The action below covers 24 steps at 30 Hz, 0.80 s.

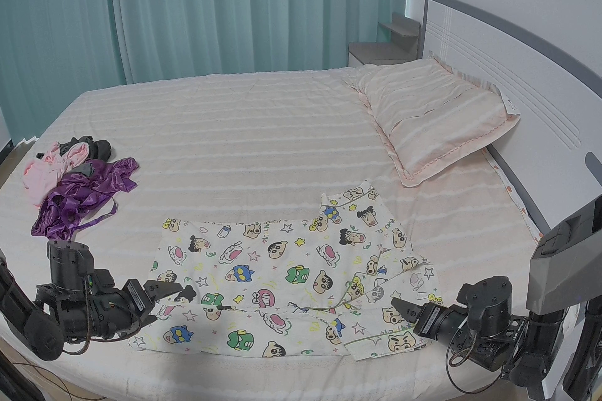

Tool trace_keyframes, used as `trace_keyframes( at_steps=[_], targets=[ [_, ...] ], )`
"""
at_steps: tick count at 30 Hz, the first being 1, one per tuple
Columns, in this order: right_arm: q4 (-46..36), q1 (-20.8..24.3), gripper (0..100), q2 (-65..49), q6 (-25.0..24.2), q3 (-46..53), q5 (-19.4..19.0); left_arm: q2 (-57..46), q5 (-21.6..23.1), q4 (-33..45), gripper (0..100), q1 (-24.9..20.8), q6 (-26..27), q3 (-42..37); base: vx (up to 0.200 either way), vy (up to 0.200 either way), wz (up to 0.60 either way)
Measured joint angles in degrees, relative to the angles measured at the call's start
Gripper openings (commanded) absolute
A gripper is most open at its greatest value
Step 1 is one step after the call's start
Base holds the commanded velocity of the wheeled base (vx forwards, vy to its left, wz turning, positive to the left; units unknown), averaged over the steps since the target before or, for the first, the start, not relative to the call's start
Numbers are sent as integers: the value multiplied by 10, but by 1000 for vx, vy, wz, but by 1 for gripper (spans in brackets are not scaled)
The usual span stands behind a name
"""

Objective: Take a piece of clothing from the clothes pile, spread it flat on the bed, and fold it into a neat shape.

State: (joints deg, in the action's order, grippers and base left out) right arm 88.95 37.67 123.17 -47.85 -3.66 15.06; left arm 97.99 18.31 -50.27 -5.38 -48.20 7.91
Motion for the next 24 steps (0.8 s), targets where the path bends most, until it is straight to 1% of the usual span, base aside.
trace_keyframes(
  at_steps=[6, 11, 14, 19, 24],
  targets=[
    [0, -10, 100, -12, 8, 0, 0, -13, -46, 3, 100, 2, 1, 54, 0, 0, 0],
    [0, -25, 100, -22, 16, -1, -1, 2, -65, 17, 100, 20, 5, 128, 0, 0, 0],
    [0, -32, 100, -25, 20, -4, -2, 22, -67, 46, 100, 36, 15, 182, 0, 0, 0],
    [0, -41, 100, -30, 24, -9, -5, 73, -70, 130, 100, 73, 41, 302, 0, 0, 0],
    [0, -55, 100, -32, 34, -21, -11, 148, -72, 197, 100, 110, 61, 418, 0, 0, 0]
  ],
)
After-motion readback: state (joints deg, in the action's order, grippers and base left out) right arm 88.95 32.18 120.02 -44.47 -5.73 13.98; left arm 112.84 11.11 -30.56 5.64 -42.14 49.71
